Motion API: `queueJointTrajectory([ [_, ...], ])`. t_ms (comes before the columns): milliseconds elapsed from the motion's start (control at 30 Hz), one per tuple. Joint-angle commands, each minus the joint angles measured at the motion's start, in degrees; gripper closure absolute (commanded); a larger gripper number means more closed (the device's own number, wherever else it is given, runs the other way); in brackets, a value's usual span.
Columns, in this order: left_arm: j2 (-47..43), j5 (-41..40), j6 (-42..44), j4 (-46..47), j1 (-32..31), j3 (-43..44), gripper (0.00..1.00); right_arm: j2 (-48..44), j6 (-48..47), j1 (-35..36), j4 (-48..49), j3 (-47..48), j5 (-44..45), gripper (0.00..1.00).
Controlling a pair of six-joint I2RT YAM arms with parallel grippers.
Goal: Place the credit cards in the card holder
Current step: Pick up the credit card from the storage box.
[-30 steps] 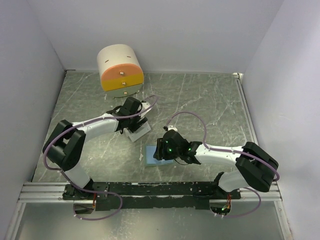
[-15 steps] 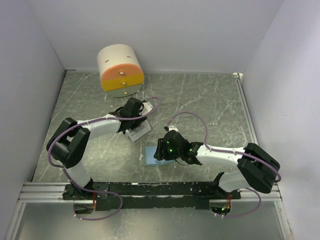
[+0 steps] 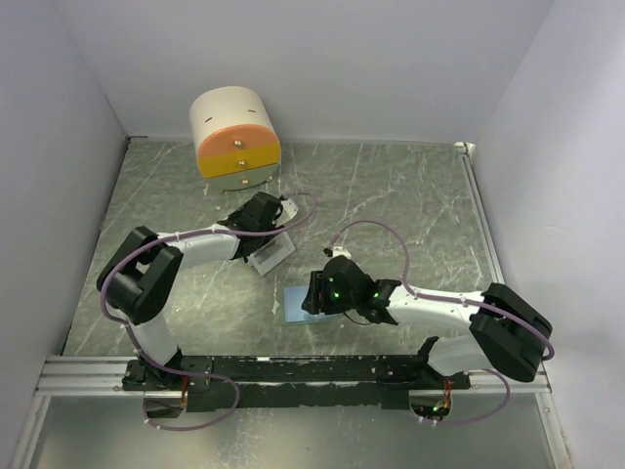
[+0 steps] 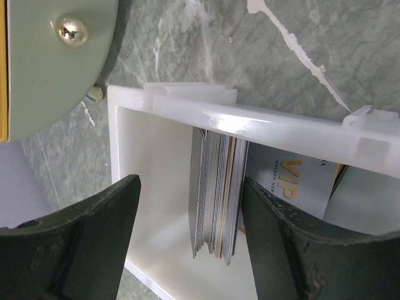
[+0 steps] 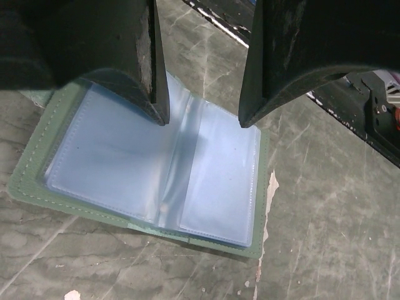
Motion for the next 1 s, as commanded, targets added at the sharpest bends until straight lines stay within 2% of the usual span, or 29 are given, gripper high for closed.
queueJointTrajectory([
  [0,0.5,-4.7,1.7,4.0,-0.2,0.7,0.23,-1.8,0.3,0.1,0.0,-1.0,0.8,0.51],
  [133,0.4,-6.2,2.5,5.1,-0.2,0.6,0.23,-2.3,0.4,0.1,-0.3,-1.1,1.1,0.51],
  [467,0.5,-6.1,3.4,5.3,-0.2,0.5,0.33,-2.7,0.7,0.0,0.0,-1.6,1.0,0.51],
  [633,1.0,-6.4,3.7,4.6,-0.2,1.1,0.48,-3.2,0.5,0.0,-0.6,-1.4,1.4,0.51],
  [967,0.6,-7.4,4.6,4.7,-0.3,1.1,0.59,-3.2,0.9,0.0,-0.3,-1.8,1.3,0.51],
])
